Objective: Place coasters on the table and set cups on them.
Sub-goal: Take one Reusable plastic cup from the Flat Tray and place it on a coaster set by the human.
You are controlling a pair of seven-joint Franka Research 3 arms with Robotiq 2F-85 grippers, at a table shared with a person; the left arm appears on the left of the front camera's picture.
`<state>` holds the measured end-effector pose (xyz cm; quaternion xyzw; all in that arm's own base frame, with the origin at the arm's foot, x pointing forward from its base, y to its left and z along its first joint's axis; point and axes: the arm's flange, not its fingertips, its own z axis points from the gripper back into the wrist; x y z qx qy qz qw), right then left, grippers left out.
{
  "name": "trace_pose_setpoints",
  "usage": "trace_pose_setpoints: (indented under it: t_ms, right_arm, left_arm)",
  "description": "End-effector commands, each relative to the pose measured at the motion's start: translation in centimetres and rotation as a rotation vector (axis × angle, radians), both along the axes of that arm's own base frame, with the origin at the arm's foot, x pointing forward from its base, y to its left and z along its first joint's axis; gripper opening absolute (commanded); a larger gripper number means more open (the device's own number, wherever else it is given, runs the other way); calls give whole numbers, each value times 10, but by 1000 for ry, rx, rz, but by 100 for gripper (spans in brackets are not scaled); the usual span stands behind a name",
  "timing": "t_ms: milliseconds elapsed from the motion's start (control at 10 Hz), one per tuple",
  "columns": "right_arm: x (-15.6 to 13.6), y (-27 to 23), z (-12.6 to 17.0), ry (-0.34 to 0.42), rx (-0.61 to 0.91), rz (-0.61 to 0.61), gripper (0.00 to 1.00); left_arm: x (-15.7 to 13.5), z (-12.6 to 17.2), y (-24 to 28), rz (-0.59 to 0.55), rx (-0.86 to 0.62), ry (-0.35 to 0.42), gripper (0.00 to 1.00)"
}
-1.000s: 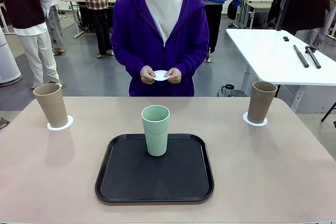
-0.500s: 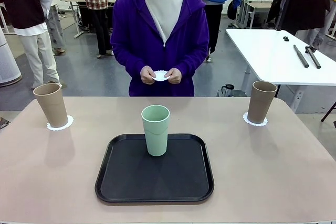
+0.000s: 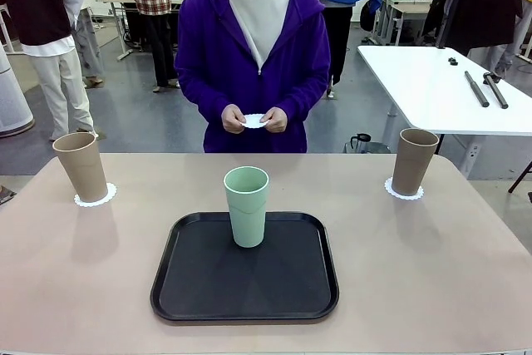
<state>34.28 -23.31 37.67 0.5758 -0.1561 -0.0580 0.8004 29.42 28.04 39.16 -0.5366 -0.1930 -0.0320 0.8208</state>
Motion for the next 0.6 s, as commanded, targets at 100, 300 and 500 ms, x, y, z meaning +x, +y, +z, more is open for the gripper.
trace_pose_setpoints:
  t_ms: [100, 300, 500]
  right_arm:
    - [-1, 0, 0, -4, 4, -2, 100]
    - [-1, 0, 0, -4, 4, -2, 100]
    - [-1, 0, 0, -4, 4, -2, 100]
  left_arm:
    - [1, -16, 10, 48, -84, 30, 100]
    - [2, -21, 13, 27, -89, 62, 100]
    - [0, -19, 14, -8, -55, 81, 100]
